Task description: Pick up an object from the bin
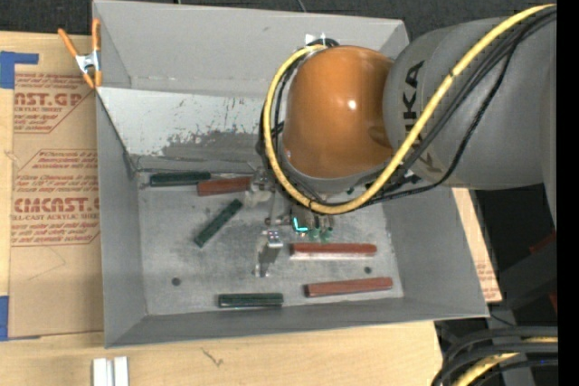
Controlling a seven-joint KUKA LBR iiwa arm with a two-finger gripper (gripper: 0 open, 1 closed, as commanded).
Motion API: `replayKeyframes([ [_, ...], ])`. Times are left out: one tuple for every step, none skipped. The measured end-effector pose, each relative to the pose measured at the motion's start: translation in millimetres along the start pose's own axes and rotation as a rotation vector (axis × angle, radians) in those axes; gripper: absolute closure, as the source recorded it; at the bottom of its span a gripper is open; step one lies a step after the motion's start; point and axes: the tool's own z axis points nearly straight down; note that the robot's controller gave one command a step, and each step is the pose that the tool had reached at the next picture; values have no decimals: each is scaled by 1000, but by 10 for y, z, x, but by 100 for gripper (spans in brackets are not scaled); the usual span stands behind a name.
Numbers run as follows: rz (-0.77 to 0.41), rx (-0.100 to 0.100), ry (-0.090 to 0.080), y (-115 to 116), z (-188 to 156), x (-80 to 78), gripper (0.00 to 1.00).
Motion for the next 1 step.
replayKeyframes([
  [1,-1,-8,-6,-37,-18,0],
])
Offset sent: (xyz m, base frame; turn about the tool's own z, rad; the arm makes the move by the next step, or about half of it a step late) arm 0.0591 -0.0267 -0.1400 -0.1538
